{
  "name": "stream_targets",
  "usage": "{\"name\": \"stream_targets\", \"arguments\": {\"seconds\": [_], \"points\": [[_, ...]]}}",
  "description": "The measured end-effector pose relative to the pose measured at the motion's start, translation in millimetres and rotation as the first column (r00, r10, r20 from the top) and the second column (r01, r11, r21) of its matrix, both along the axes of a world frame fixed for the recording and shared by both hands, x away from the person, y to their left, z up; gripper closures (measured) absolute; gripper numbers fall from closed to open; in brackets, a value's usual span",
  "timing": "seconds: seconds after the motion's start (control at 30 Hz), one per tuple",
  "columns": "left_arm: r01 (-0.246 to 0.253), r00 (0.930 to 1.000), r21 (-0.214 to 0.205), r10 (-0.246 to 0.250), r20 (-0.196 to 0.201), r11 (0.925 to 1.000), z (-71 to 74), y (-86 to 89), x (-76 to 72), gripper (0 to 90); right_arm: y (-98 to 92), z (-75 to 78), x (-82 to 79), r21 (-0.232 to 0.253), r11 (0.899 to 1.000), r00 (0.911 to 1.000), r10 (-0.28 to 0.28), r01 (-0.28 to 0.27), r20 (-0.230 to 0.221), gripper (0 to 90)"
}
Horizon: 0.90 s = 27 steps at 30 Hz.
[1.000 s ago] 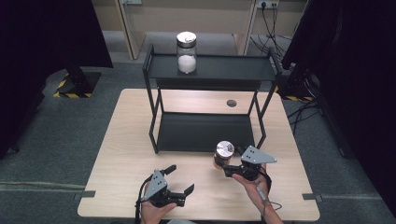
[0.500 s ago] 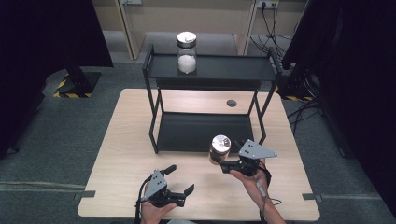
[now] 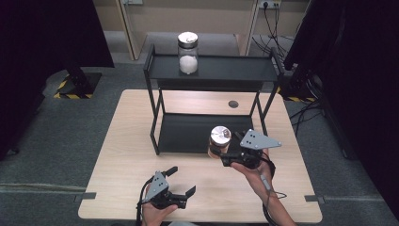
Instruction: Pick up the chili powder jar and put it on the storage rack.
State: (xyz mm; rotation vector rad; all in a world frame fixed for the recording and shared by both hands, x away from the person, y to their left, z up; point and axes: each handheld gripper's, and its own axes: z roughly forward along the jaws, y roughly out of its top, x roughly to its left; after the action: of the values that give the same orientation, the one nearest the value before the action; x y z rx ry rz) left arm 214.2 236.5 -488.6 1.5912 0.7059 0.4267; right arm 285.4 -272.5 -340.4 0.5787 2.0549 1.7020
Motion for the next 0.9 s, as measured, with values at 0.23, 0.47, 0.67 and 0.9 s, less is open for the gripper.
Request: {"name": "stream_targets", "arguments": {"seconds": [0.23,0.47,0.67,0.9], "points": [[0.001,1.0,0.002,-0.001,-0.002,1.0,0.1,0.0,0.3,0.0,2.8,18.7,8.0,-0.002,1.0,0.9998,0.02,-0.02,0.0,30.9],[0.0,1.0,0.002,0.0,0.0,1.0,0.1,-0.1,0.0,0.1,5.2,38.4,14.8,-0.007,0.999,0.9994,0.035,-0.035,-0.002,30.9],[-0.002,1.0,0.003,0.002,-0.003,1.0,0.3,0.2,0.2,0.2,7.0,54.1,20.8,-0.002,0.999,0.9986,0.053,-0.053,-0.001,31.0],[-0.002,1.0,0.004,0.002,-0.002,1.0,0.4,0.1,-0.1,0.2,13.1,76.7,27.5,-0.006,0.998,0.9977,0.068,-0.068,0.006,31.0]]}}
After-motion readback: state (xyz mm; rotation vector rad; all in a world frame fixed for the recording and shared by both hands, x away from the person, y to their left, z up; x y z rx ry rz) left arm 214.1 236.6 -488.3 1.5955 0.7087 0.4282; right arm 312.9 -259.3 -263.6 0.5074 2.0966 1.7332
